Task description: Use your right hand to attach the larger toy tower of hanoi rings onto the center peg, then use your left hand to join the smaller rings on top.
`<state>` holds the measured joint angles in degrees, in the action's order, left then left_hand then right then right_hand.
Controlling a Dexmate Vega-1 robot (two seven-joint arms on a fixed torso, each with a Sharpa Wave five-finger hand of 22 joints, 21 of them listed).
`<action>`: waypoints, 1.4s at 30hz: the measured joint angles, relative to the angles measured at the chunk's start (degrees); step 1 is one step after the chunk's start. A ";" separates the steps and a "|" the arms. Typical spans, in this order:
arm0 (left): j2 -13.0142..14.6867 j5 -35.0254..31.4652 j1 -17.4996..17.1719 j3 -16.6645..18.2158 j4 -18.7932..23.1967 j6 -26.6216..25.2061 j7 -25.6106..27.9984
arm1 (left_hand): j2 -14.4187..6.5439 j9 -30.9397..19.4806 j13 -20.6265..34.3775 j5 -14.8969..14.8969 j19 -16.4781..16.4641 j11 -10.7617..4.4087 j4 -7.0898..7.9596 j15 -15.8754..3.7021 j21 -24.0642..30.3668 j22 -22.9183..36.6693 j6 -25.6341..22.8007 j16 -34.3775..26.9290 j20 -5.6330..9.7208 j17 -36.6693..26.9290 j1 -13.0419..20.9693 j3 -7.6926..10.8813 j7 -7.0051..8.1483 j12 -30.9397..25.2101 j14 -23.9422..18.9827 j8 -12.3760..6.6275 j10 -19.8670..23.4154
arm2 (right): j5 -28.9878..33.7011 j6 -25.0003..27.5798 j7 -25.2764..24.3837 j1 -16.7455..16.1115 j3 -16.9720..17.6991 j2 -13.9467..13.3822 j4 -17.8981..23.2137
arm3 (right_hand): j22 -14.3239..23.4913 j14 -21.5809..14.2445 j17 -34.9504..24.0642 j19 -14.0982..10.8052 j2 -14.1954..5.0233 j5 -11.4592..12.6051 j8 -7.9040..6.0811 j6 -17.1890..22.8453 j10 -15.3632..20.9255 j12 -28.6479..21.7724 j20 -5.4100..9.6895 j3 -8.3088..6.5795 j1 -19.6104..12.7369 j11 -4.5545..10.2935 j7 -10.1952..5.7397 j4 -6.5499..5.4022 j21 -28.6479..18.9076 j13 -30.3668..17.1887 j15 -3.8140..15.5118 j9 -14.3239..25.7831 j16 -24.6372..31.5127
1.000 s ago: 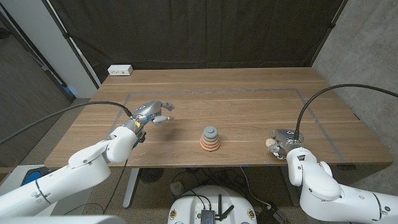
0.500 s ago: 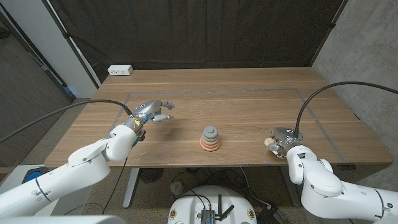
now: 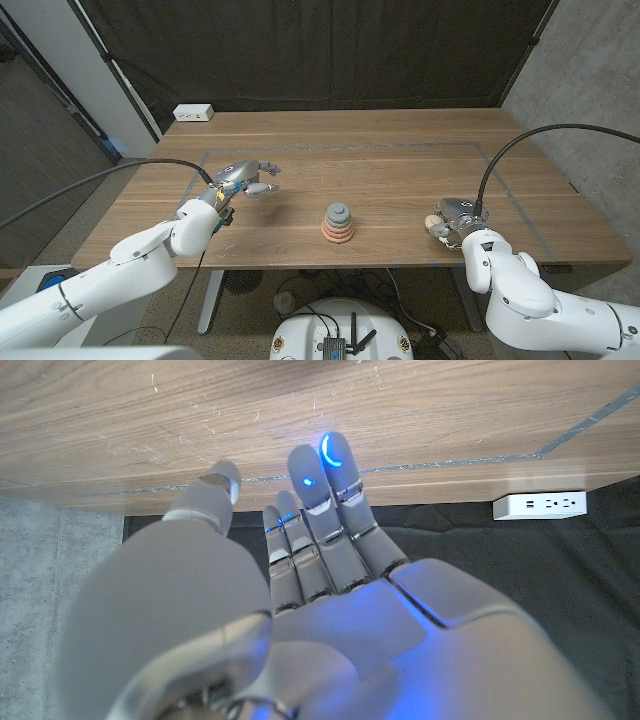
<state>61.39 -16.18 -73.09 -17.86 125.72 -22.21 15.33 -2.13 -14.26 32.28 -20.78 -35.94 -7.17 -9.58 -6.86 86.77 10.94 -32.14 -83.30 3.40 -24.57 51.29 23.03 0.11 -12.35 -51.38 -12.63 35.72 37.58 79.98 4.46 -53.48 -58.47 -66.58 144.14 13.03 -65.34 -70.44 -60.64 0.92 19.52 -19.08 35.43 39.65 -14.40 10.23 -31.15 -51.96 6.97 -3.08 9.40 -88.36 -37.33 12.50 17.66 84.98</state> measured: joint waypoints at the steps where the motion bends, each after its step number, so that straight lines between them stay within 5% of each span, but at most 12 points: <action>1: 0.00 0.00 0.07 -0.03 0.00 0.00 -0.04 | 0.00 0.00 0.00 0.00 0.00 0.00 -0.23 0.00 0.00 0.00 0.00 0.00 0.00 0.00 0.00 0.24 0.00 0.00 0.00 0.00 0.00 | 0.00 0.00 0.00 -0.01 0.01 0.00 0.02 | 0.00 0.00 0.00 0.00 0.00 0.12 0.00 0.00 0.00 0.01 0.00 0.00 0.00 0.00 0.00 0.00 0.00 -0.01 0.00 0.00 0.21; 30: 0.05 0.26 -0.94 0.53 0.72 -1.12 0.66 | 0.00 0.01 -0.01 -0.22 0.00 0.00 -0.16 0.00 0.00 0.00 0.00 0.25 0.00 0.01 0.00 0.79 0.00 0.00 0.00 0.00 0.00 | 10.36 0.00 8.02 0.44 -0.31 -1.77 3.82 | 0.01 -0.20 0.01 -0.62 -0.35 0.66 -0.44 0.53 0.91 0.45 0.21 -0.24 0.35 -0.13 0.53 0.24 0.26 -0.34 0.20 -0.27 1.06; 42: 0.06 0.38 -1.44 0.94 0.72 -0.83 1.26 | 0.00 0.02 0.27 -0.22 0.00 0.00 -0.16 0.00 0.00 0.00 0.00 0.22 0.00 -0.29 0.00 0.78 0.00 0.00 0.00 0.00 0.00 | 11.35 -1.19 8.89 -1.57 2.08 -2.21 5.60 | -0.10 -0.51 0.02 -1.03 -0.35 1.11 -0.44 0.64 1.21 0.39 0.62 -0.24 0.35 -0.42 0.64 0.24 0.26 -0.45 -0.12 -0.25 1.50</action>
<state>61.46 -15.81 -74.53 -16.91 126.44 -23.04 16.59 -2.13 -14.24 32.55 -21.00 -35.94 -7.17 -9.73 -6.86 86.77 10.94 -32.14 -83.08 3.40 -24.86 51.29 23.81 0.11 -12.35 -51.38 -12.64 35.72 48.93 78.79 13.35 -55.05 -56.39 -68.79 149.74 12.94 -65.85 -70.42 -61.67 0.57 20.63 -19.53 36.07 40.86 -14.01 10.84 -31.39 -51.61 6.55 -2.44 9.64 -88.10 -37.78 12.39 17.41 86.48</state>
